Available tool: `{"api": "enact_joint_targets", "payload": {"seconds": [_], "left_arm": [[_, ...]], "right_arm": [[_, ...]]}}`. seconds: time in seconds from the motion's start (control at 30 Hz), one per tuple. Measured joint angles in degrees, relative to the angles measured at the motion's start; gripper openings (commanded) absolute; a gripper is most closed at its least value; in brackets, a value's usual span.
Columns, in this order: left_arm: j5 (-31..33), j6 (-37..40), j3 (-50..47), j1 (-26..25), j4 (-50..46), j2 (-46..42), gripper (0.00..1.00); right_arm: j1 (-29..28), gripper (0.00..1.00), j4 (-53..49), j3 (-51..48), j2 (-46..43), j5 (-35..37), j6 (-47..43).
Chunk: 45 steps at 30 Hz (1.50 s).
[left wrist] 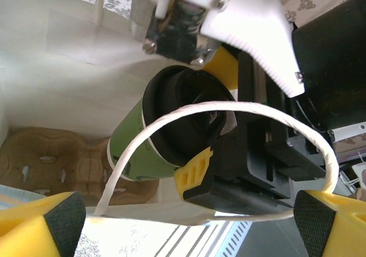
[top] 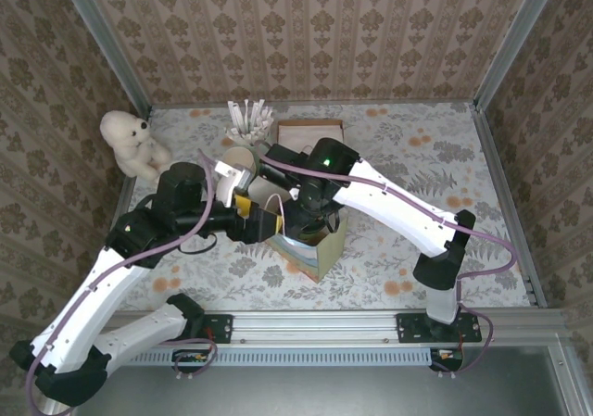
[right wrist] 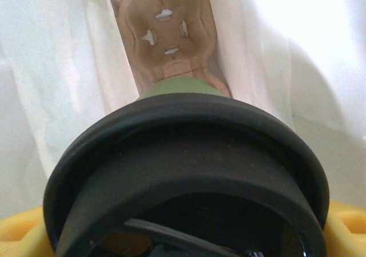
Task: Pack the takeout coffee
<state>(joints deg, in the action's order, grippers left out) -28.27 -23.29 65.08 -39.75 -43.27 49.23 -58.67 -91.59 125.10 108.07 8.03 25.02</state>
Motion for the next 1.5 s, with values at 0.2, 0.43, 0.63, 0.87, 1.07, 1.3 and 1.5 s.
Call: {"api": "enact_joint_targets", "payload": {"seconds": [0.2, 0.43, 0.63, 0.87, 1.07, 1.3, 1.5], "left_arm": [[4.42, 0.96, -0.61, 4.0, 0.0, -3.34, 1.0], [11.5, 0.35, -0.52, 9.51, -0.57, -1.79, 1.0], [13.49, 2.56, 3.1, 10.99, -1.9, 6.73, 0.96], [10.36, 9.35, 10.51, 14.38, -4.79, 18.1, 0.81], [4.79, 14.08, 12.33, 15.8, -5.42, 23.58, 0.78], [-0.35, 17.31, 13.79, 15.85, -5.49, 25.29, 0.49], [-1.66, 18.84, 14.73, 16.09, -6.71, 27.67, 0.32]], "right_arm": [[0.85, 0.7, -0.33, -0.9, 0.07, -1.22, -2.56], [2.8, 0.68, 0.26, -1.86, 0.07, -4.13, -4.55], [2.82, 0.68, 0.87, -3.8, 0.42, -5.18, -7.32], [2.84, 0.69, 2.84, -5.38, 0.57, -5.4, -11.45], [3.04, 0.69, 3.19, -5.4, 1.18, -5.92, -13.27], [4.02, 0.69, 3.8, -5.6, 1.6, -7.89, -15.63], [4.31, 0.69, 3.32, -5.49, 3.67, -8.85, -18.1]]}}
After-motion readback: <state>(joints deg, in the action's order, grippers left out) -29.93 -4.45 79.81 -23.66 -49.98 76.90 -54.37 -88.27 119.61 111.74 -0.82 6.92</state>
